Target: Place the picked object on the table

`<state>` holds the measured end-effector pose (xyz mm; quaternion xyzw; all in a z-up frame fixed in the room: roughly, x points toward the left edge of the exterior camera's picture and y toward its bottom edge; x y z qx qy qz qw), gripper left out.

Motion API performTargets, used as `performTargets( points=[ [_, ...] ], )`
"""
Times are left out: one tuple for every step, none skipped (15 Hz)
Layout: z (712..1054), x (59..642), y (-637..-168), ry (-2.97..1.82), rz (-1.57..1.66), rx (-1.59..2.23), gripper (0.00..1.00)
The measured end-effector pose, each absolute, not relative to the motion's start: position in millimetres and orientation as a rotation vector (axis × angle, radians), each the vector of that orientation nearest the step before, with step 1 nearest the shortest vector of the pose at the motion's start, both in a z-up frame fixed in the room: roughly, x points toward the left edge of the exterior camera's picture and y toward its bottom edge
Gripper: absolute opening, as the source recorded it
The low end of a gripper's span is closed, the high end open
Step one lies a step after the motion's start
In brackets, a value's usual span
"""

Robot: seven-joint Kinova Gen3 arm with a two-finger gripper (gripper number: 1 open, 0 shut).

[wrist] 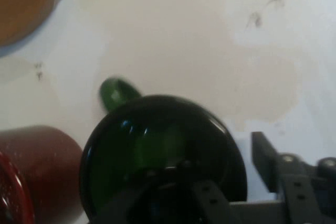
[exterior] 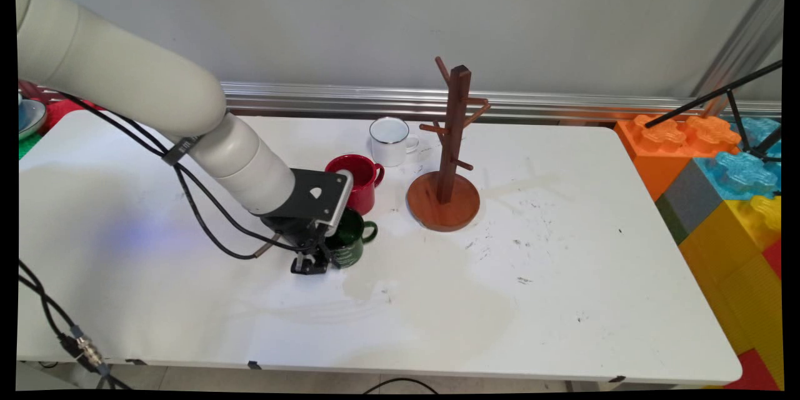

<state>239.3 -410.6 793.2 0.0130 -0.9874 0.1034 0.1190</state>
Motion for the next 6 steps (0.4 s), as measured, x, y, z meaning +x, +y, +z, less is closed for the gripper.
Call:
performTargets(
  points=[
    [793,237,-411,-2.880,0.303,0.034,1.00],
    [793,235,-412,-2.871,0.303,0.034,1.00],
    [794,234,-412,-2.863,0.303,0.037,1.00],
    [798,233,-413,-2.848,0.303,0.041,1.00],
    [802,233,-413,-2.837,0.303,0.043,1.00],
    [807,233,-414,-2.824,0.308,0.046,1.00]
  ],
)
